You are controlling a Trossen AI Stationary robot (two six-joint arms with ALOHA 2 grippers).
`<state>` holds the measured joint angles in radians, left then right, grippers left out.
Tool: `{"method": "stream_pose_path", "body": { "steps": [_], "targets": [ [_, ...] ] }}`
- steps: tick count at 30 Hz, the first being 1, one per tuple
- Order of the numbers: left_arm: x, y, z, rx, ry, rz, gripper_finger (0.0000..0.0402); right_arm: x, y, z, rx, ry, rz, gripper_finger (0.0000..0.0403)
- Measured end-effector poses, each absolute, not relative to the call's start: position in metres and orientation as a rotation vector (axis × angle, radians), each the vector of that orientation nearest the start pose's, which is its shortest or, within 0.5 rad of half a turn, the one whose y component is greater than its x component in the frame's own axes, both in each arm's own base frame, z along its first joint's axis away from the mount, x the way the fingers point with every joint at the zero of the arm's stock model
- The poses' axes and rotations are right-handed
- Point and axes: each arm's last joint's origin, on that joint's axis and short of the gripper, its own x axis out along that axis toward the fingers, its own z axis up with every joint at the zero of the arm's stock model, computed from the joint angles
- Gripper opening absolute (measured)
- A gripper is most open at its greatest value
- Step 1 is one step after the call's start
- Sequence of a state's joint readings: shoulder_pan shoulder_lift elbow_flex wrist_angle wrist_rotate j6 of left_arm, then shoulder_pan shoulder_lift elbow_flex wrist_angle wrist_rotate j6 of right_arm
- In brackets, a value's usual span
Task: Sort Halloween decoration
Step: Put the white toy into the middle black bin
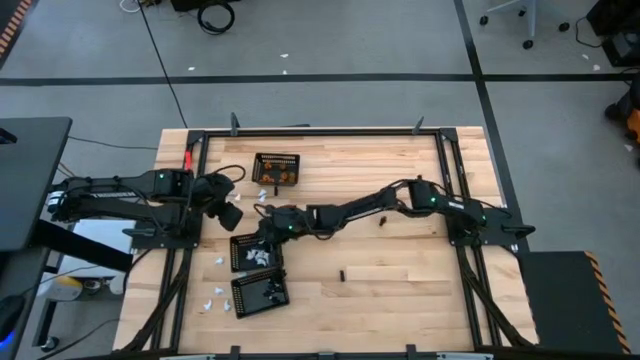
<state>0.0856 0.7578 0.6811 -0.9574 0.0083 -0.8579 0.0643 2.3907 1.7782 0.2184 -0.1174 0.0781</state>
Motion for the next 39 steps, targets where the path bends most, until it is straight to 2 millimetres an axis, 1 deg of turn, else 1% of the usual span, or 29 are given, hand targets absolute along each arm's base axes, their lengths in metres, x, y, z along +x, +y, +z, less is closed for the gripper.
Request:
{"method": "stream_pose_path", "body": {
  "steps": [2,5,7,11,13,15,18,20,24,26,29,32,36,39],
  "targets": [
    [0.125,0.012,0.242,-0.837,0.926,0.569,0.0057,0.528,0.034,0.172,0.094,0.46,0.139,0.0146],
    [0.13,0.017,0.239,-0.834,0.905,0.682,0.0066,0.513,0.029,0.207,0.086,0.518,0.092,0.0139],
    [0.135,0.023,0.235,-0.829,0.925,0.722,0.0073,0.501,0.026,0.228,0.087,0.567,0.085,0.0133],
    [0.152,0.033,0.226,-0.806,0.948,0.707,0.0099,0.47,0.02,0.26,0.078,0.713,0.063,0.0125],
    [0.163,0.037,0.221,-0.758,0.962,0.681,0.0112,0.453,0.016,0.278,0.038,0.773,0.035,0.0123],
    [0.169,0.04,0.214,-0.718,1.015,0.688,0.0125,0.437,0.01,0.29,-0.014,0.828,0.02,0.0121],
    [0.173,0.047,0.202,-0.71,1.086,0.755,0.014,0.415,-0.002,0.294,-0.041,0.848,0.018,0.0119],
    [0.175,0.053,0.197,-0.725,1.102,0.788,0.0147,0.402,-0.011,0.294,-0.026,0.806,0.019,0.0117],
    [0.178,0.063,0.186,-0.756,1.153,0.852,0.0153,0.373,-0.023,0.279,0.084,0.749,0.011,0.0117],
    [0.178,0.068,0.181,-0.771,1.176,0.881,0.0153,0.36,-0.025,0.273,0.126,0.713,0.004,0.0117],
    [0.179,0.075,0.175,-0.775,1.204,0.913,0.0154,0.346,-0.027,0.268,0.164,0.655,-0.021,0.0117],
    [0.177,0.081,0.172,-0.747,1.212,0.968,0.0154,0.341,-0.028,0.262,0.204,0.618,-0.046,0.0117],
    [0.174,0.089,0.17,-0.738,1.233,0.988,0.0154,0.341,-0.028,0.265,0.22,0.586,-0.05,0.0116],
    [0.174,0.094,0.166,-0.727,1.262,0.964,0.0154,0.342,-0.028,0.266,0.205,0.57,-0.045,0.0116]
  ]
}}
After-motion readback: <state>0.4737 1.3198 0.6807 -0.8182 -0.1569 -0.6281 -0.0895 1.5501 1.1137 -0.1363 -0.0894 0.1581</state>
